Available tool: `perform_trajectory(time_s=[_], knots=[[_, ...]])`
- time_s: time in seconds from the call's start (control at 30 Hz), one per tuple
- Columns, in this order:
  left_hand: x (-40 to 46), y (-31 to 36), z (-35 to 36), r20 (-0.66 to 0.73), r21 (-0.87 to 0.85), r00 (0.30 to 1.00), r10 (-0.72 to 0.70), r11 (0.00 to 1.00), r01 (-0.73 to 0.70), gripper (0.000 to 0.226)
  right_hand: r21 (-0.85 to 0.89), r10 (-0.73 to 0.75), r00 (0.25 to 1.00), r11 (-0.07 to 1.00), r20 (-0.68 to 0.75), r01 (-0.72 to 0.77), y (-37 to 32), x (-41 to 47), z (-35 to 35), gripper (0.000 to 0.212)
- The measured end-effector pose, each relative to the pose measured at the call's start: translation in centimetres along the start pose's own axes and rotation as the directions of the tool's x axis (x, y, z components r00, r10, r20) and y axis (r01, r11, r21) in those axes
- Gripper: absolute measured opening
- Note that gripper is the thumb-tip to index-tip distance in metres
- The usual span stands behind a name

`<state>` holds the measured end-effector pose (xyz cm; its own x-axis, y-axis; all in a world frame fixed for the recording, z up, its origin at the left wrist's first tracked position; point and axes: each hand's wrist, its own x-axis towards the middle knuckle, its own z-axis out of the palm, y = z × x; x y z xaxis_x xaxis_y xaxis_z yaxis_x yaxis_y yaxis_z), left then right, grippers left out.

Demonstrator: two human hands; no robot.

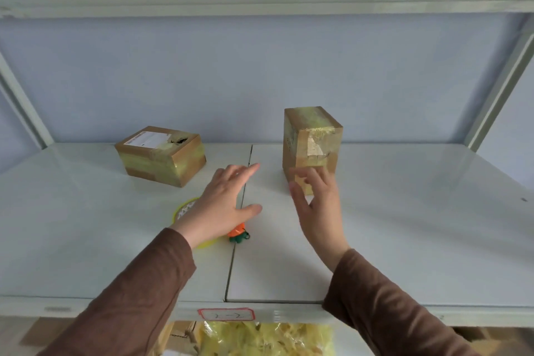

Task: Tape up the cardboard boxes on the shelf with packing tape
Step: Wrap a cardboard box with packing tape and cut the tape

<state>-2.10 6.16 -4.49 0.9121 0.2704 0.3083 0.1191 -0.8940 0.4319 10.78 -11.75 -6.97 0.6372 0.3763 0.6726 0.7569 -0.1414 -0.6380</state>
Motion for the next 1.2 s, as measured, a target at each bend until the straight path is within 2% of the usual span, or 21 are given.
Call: perform_trajectory(time_s=[0.07, 0.13, 0.2, 0.3, 0.37, 0.5, 0.63, 0.73, 0.87, 0.93, 1.07, 1.13, 1.2], knots=[[2.4, 2.1, 1.7, -0.065, -0.177, 0.997, -0.050, 0.984, 0.037, 0.078, 0.111, 0.065, 0.989, 0.992, -0.130, -0.051, 1.3, 1.4, -2.4, 0.017], [5.2, 4.0, 3.0, -0.108, -0.407, 0.981, -0.162, 0.907, 0.105, 0.081, 0.227, 0.194, 0.965, 0.962, -0.175, -0.152, 2.7, 3.1, -4.0, 0.018], [8.3, 6.1, 4.0, -0.126, -0.570, 0.951, -0.282, 0.806, 0.163, 0.093, 0.294, 0.304, 0.946, 0.919, -0.109, -0.261, 4.3, 5.2, -5.0, 0.029], [11.7, 8.1, 5.2, -0.171, -0.646, 0.925, -0.340, 0.747, 0.155, 0.112, 0.251, 0.320, 0.946, 0.913, 0.045, -0.321, 5.9, 8.1, -5.2, 0.058], [12.9, 8.6, 6.0, -0.216, -0.632, 0.920, -0.328, 0.765, 0.124, 0.103, 0.206, 0.295, 0.948, 0.927, 0.118, -0.314, 6.4, 9.6, -4.7, 0.066], [13.7, 7.8, 8.0, -0.314, -0.501, 0.907, -0.280, 0.861, 0.092, 0.076, 0.159, 0.242, 0.960, 0.951, 0.142, -0.264, 7.4, 10.4, -3.8, 0.056], [13.5, 7.0, 8.9, -0.334, -0.459, 0.914, -0.231, 0.887, 0.056, 0.081, 0.121, 0.195, 0.967, 0.969, 0.162, -0.215, 8.5, 9.9, -3.7, 0.068], [13.3, 6.6, 9.3, -0.281, -0.444, 0.943, -0.181, 0.895, 0.039, 0.090, 0.087, 0.161, 0.964, 0.979, 0.209, -0.183, 9.6, 9.5, -3.9, 0.082], [13.0, 6.3, 10.2, -0.188, -0.608, 0.962, -0.197, 0.793, 0.043, 0.088, 0.099, 0.152, 0.962, 0.979, 0.226, -0.178, 10.2, 9.0, -3.7, 0.094], [13.3, 6.5, 9.8, -0.160, -0.660, 0.963, -0.217, 0.749, 0.060, 0.083, 0.128, 0.167, 0.962, 0.972, 0.215, -0.198, 9.7, 9.4, -3.6, 0.092], [14.4, 6.5, 6.5, -0.121, -0.602, 0.976, -0.179, 0.795, 0.071, 0.076, 0.214, 0.292, 0.940, 0.921, 0.176, -0.326, 8.4, 10.3, -5.3, 0.070], [15.6, 6.5, 3.9, -0.122, -0.523, 0.977, -0.172, 0.849, 0.084, 0.054, 0.192, 0.366, 0.917, 0.900, 0.157, -0.392, 7.8, 10.3, -6.7, 0.064], [16.9, 6.9, 2.1, -0.070, -0.329, 0.990, -0.123, 0.940, 0.093, 0.039, 0.089, 0.385, 0.909, 0.911, 0.158, -0.402, 7.1, 9.6, -7.7, 0.058]])
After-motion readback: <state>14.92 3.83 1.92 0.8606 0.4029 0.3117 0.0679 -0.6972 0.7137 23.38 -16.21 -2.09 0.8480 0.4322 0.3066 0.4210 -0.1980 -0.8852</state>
